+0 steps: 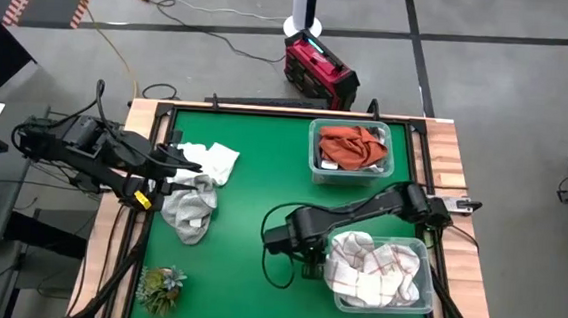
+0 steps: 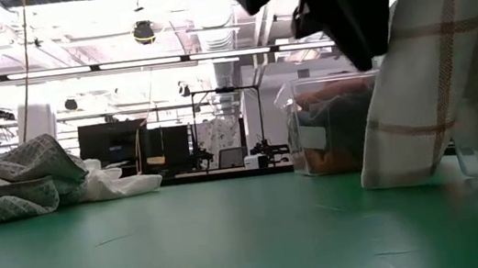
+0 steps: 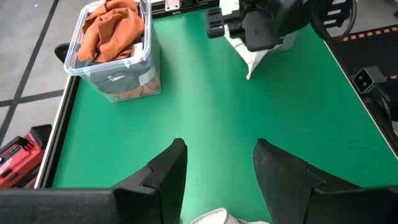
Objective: Sort towels by color in basket
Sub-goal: Put the white squared towel into the bottom transparent bin
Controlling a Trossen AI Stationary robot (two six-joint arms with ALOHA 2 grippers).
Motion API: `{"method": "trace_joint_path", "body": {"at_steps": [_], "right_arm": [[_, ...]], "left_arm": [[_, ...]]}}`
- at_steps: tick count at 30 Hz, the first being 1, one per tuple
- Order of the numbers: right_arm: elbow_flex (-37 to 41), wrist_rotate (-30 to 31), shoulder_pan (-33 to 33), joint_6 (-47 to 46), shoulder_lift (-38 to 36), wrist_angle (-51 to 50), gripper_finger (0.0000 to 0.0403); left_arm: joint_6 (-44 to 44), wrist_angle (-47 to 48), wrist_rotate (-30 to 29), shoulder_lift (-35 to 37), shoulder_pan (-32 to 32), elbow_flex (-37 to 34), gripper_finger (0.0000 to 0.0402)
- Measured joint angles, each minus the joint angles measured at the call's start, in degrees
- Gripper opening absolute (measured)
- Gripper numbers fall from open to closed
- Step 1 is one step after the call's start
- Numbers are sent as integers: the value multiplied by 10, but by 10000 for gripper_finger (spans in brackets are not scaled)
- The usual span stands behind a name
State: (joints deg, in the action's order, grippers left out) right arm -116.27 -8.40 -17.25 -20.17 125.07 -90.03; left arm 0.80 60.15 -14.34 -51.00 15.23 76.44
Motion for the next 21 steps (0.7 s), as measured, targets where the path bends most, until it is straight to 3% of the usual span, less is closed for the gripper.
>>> {"method": "trace_joint_path", "body": {"at_steps": [7,14,17,21], "right_arm": [[40,-52,-14,-23,-3,0,173],[71,-64,-15,-21,-1,6,152],[78,-68,-15,-20,-1,5,115],[78,-80,-11,-10,-1,4,26]], "left_arm": [[-6,-1,0,0,0,0,174],[-6,-1,0,0,0,0,174],[-4,-1,0,0,0,0,174],[-2,-1,0,0,0,0,174]]}}
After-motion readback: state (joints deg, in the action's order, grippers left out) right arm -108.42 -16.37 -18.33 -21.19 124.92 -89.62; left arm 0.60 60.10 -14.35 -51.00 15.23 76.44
